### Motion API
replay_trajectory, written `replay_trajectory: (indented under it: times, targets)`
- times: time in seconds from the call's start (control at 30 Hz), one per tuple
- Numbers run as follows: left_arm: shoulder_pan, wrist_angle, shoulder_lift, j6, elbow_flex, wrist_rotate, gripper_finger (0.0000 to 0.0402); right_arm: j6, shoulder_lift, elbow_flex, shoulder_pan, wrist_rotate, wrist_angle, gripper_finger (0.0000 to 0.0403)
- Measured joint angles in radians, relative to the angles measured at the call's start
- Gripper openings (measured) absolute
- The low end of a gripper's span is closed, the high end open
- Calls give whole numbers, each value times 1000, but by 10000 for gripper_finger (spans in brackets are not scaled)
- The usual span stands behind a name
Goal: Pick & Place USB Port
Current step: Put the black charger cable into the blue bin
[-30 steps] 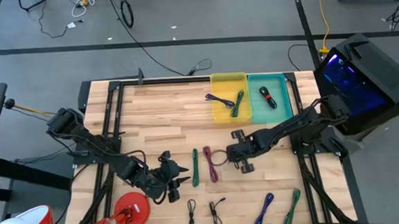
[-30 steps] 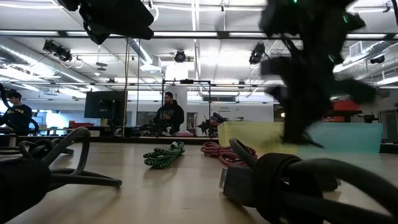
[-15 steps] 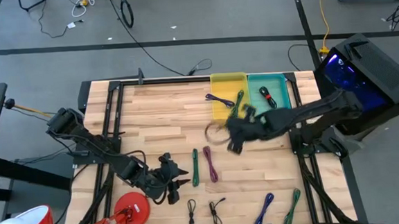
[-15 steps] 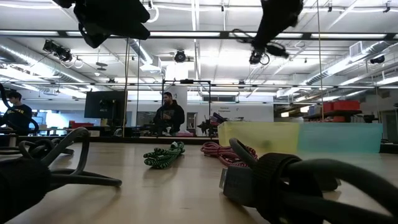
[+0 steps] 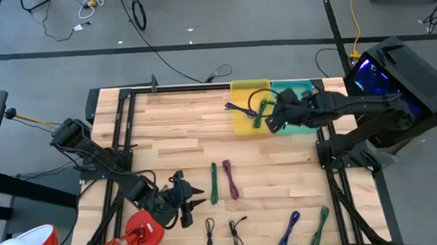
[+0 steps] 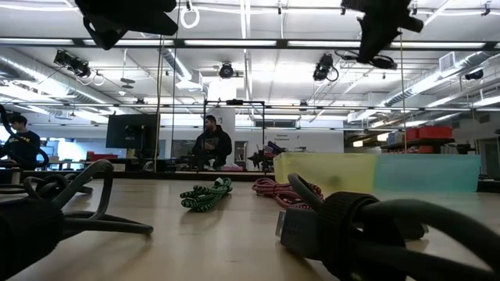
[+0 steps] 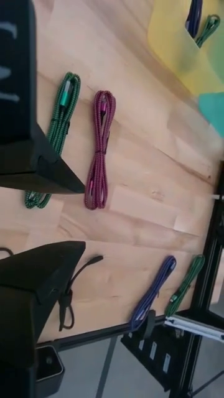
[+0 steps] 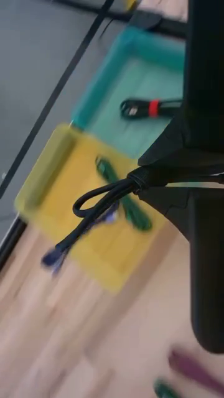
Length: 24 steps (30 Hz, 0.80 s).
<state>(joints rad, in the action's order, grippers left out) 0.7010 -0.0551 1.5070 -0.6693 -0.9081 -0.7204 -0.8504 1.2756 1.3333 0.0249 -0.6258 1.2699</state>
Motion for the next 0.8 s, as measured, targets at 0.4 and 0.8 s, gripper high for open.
replay_trajectory:
  times: [0.4, 0.8]
  targets:
    - [-1, 0, 0, 1, 0, 7, 138, 9, -159, -356, 222, 32, -135, 16]
    - [-3, -1, 0, 11, 0, -1, 138, 212, -250, -540, 509, 120, -432, 16]
